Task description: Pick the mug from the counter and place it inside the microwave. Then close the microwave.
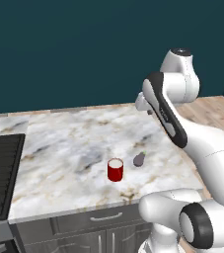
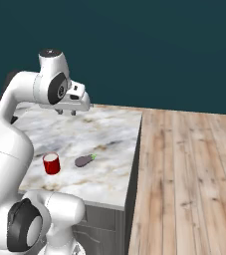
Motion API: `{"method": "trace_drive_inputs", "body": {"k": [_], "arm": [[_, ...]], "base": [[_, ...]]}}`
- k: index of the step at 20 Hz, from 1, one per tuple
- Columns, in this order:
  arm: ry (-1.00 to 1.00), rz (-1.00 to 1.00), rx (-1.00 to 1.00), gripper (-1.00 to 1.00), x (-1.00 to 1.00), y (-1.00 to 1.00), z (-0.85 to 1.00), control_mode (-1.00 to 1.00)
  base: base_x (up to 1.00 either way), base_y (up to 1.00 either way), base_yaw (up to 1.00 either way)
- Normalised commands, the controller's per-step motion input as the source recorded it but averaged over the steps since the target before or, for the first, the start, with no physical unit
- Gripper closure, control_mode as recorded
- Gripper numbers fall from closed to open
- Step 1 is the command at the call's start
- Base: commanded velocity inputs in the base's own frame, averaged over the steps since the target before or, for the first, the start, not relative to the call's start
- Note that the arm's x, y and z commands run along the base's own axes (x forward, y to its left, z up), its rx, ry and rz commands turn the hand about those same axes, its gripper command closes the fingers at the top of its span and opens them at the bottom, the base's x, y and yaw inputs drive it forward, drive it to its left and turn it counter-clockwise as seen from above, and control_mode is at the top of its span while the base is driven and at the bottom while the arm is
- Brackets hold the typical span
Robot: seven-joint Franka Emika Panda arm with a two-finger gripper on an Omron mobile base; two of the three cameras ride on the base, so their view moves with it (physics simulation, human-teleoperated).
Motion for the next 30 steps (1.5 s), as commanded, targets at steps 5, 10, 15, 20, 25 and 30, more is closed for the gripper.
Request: {"method": "trace_drive_inputs", "body": {"k": [5,10,15,20,25,30], "arm": [[0.01,0.00,0.00,-1.00,-0.17,0.00,0.00,-1.00],[0.00,0.03,0.00,-1.00,-0.15,0.00,-0.18,-1.00],[0.00,0.02,0.00,-1.00,-0.09,0.14,-0.24,-1.00],[0.03,0.05,0.02,-1.00,-0.07,0.26,-0.56,-1.00],[0.02,0.04,0.00,-1.00,-0.04,0.26,-0.53,-1.00],[0.03,0.03,0.00,-1.00,-0.07,0.26,-0.51,-1.00]], "base": [[0.00,0.00,0.00],[0.00,0.00,0.00],[0.00,0.00,0.00],[0.00,0.00,0.00],[0.00,0.00,0.00],[0.00,0.00,0.00]]}}
